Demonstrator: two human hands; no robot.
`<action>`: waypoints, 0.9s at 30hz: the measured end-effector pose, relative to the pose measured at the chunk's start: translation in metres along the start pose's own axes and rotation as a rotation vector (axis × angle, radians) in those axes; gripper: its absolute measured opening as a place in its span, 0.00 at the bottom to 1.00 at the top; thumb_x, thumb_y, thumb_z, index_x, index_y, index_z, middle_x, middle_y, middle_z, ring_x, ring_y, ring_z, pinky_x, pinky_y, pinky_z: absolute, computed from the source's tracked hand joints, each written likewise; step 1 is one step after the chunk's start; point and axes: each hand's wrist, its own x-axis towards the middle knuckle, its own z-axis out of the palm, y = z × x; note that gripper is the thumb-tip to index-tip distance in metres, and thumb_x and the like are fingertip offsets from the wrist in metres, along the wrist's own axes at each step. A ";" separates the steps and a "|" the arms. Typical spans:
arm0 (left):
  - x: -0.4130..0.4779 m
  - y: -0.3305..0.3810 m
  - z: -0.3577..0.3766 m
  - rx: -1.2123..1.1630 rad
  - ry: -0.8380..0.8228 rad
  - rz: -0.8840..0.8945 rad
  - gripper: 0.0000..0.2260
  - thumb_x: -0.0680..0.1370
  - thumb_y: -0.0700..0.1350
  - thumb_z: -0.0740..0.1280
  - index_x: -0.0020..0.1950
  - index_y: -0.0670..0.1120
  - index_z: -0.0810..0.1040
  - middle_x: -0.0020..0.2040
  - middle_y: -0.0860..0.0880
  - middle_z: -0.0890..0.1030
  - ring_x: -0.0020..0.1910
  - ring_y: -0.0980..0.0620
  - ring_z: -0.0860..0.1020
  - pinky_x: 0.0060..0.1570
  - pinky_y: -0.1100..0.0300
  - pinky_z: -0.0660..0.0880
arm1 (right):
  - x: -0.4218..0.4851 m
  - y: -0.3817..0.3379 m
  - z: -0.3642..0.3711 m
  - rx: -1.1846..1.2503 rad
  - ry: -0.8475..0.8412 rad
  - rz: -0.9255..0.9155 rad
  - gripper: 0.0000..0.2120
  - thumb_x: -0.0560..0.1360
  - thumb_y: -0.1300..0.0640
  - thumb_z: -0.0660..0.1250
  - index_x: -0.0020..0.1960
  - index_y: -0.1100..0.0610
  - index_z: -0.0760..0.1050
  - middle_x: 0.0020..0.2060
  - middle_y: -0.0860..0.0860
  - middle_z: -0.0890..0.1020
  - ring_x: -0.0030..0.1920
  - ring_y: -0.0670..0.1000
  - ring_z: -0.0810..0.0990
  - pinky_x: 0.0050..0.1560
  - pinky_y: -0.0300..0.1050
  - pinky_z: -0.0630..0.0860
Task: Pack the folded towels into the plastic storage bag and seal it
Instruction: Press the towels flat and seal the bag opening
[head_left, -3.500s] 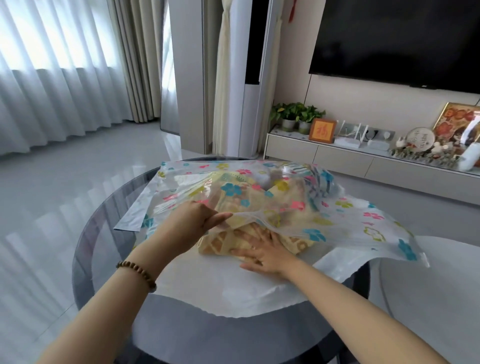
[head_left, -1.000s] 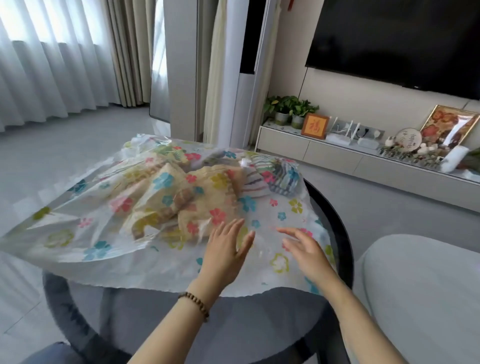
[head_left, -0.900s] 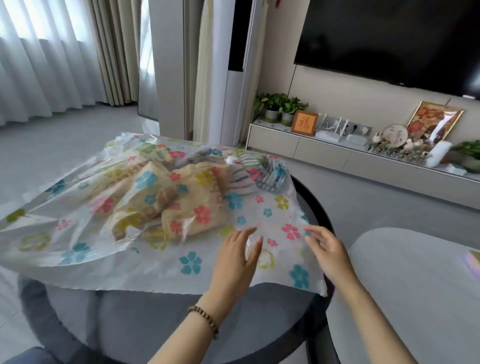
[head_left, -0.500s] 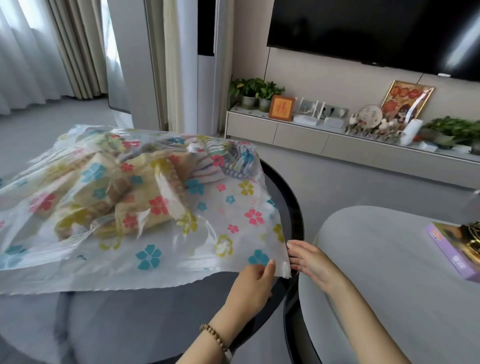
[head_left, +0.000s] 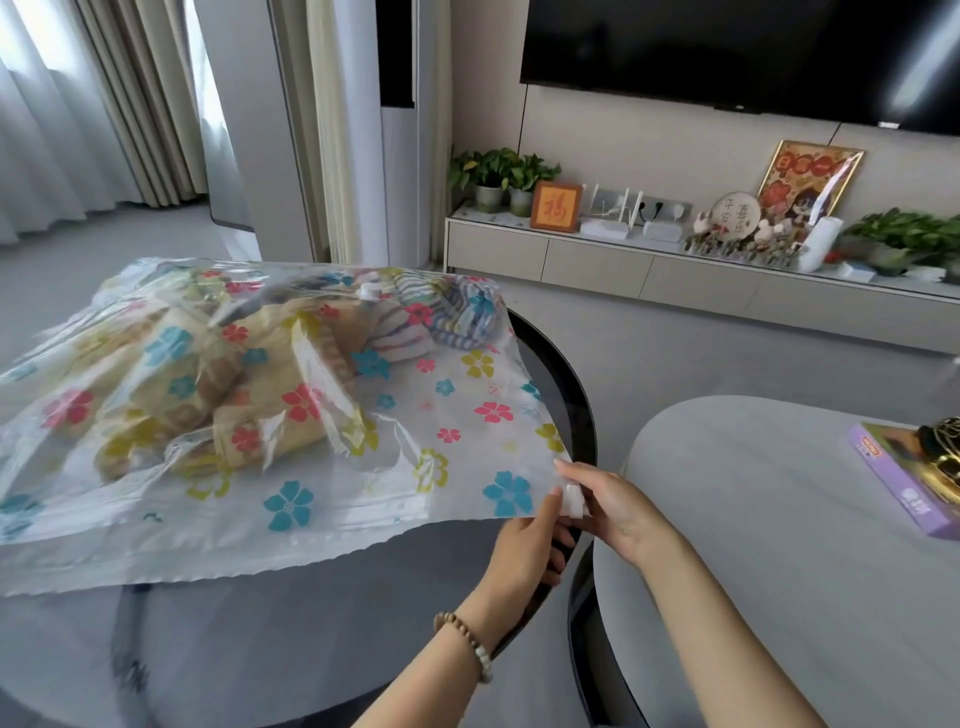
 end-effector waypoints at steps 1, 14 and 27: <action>0.002 0.000 0.002 -0.041 0.025 -0.016 0.20 0.78 0.59 0.60 0.37 0.44 0.75 0.28 0.51 0.73 0.22 0.60 0.70 0.23 0.67 0.67 | 0.000 0.001 -0.001 0.007 -0.005 0.004 0.11 0.78 0.54 0.64 0.53 0.58 0.81 0.50 0.56 0.85 0.51 0.55 0.83 0.51 0.47 0.79; 0.010 -0.001 0.022 -0.085 0.011 0.112 0.23 0.80 0.55 0.58 0.65 0.39 0.73 0.44 0.39 0.81 0.44 0.50 0.83 0.40 0.58 0.80 | -0.001 0.011 -0.011 -0.185 -0.053 -0.050 0.15 0.80 0.46 0.57 0.56 0.49 0.80 0.50 0.51 0.86 0.50 0.50 0.83 0.47 0.44 0.80; 0.021 -0.008 0.023 -0.180 0.155 0.135 0.11 0.79 0.45 0.62 0.60 0.44 0.77 0.55 0.48 0.82 0.54 0.53 0.80 0.57 0.55 0.76 | 0.001 0.021 -0.010 -0.083 0.012 -0.122 0.13 0.80 0.51 0.59 0.52 0.56 0.80 0.41 0.54 0.83 0.36 0.46 0.79 0.32 0.36 0.73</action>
